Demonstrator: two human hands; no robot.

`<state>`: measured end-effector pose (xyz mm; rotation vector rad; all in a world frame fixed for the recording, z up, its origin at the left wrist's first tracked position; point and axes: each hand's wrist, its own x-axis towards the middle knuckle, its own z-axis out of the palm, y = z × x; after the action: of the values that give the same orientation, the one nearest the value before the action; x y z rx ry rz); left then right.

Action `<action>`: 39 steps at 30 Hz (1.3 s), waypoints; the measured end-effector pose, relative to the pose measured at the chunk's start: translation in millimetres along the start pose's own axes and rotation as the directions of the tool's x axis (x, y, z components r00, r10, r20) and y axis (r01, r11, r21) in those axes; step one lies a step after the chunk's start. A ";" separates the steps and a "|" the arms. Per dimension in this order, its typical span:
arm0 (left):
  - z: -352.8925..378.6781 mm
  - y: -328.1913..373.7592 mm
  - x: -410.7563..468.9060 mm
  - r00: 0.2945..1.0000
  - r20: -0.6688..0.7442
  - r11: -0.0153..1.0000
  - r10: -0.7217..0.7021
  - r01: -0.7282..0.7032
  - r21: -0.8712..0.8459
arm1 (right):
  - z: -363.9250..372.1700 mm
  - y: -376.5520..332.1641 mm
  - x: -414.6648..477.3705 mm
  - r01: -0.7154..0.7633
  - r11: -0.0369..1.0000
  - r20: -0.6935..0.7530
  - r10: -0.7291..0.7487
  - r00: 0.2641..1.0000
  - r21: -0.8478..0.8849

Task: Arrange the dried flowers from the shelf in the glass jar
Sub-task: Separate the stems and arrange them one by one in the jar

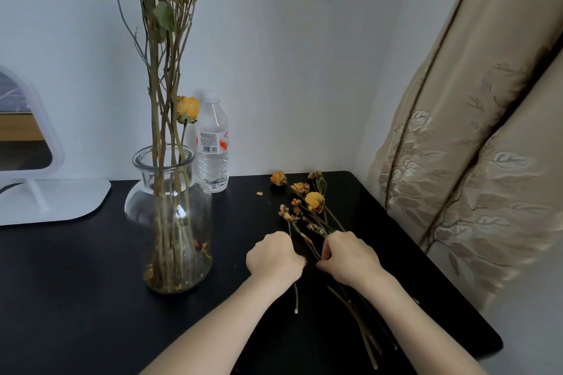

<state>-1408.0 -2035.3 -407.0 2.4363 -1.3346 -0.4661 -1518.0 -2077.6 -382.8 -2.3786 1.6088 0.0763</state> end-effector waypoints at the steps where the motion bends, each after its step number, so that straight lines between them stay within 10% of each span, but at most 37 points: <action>1: -0.7 -1.1 0.0 1.000 0.005 1.000 0.000 0.000 0.006 | 0.0 0.0 0.5 -0.006 1.000 0.003 0.006 1.000 0.005; 39: -6.4 -43.4 -4.9 1.000 -0.006 0.979 0.015 -0.016 -0.202 | -2.0 -5.6 10.6 -0.009 1.000 0.009 0.010 1.000 -0.023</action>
<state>-1375.4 -2008.2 -419.2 2.2584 -1.2379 -0.5634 -1509.0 -2085.8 -381.8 -2.3843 1.6238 0.1085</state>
